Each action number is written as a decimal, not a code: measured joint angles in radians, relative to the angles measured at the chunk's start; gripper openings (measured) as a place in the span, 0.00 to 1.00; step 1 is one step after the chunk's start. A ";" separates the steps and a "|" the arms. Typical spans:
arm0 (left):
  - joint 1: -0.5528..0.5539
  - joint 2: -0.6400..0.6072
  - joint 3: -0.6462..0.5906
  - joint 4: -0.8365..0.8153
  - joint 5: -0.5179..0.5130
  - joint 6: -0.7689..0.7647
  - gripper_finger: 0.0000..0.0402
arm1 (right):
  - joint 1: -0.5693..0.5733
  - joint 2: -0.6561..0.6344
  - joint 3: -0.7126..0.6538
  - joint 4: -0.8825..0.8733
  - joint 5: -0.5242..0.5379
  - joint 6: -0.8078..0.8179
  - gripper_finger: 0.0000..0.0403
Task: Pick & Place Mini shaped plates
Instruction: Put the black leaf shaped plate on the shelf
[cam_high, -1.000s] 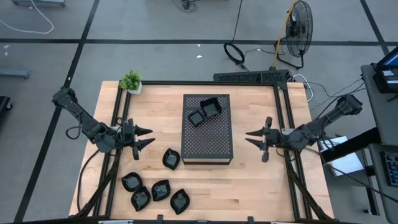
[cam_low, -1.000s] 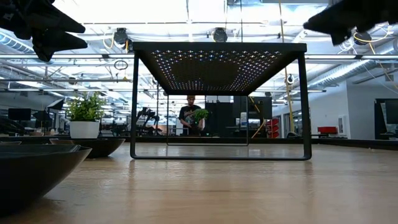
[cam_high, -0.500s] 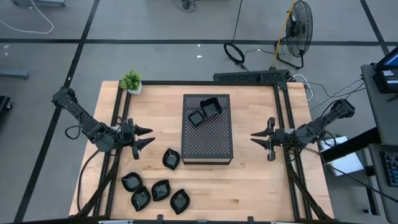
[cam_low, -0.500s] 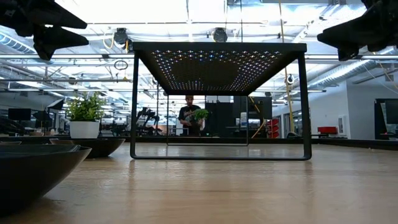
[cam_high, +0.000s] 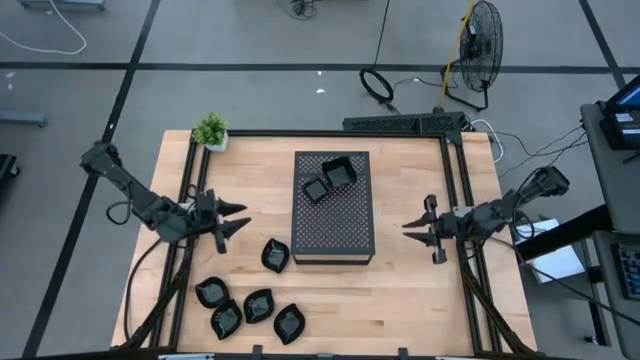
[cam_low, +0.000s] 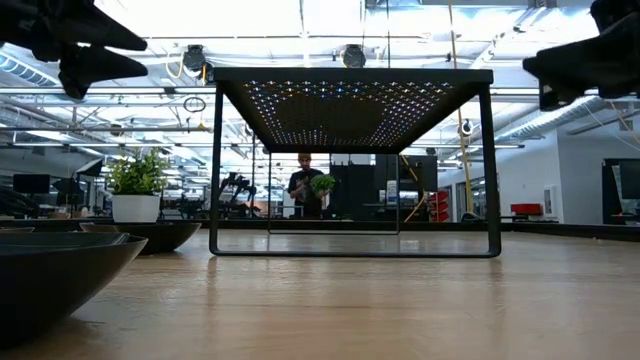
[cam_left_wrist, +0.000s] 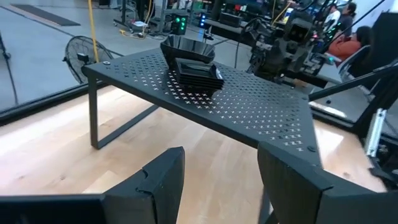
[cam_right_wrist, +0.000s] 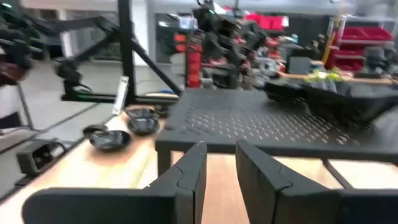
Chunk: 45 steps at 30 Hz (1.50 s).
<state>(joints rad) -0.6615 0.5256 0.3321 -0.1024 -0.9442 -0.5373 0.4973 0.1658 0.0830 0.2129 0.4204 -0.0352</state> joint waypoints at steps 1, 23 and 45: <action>0.006 0.005 0.000 0.000 0.000 0.005 0.52 | -0.012 -0.006 0.000 0.001 -0.018 -0.015 0.18; 0.109 0.216 0.000 0.003 0.400 -0.307 0.52 | -0.237 -0.160 0.001 -0.154 0.023 -0.106 0.18; 0.166 0.750 0.003 0.089 0.583 -1.046 0.51 | -0.236 -0.156 -0.002 -0.115 0.024 -0.108 0.18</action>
<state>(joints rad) -0.4956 1.2761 0.3351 -0.0136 -0.3608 -1.5836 0.2611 0.0093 0.0811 0.0982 0.4442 -0.1432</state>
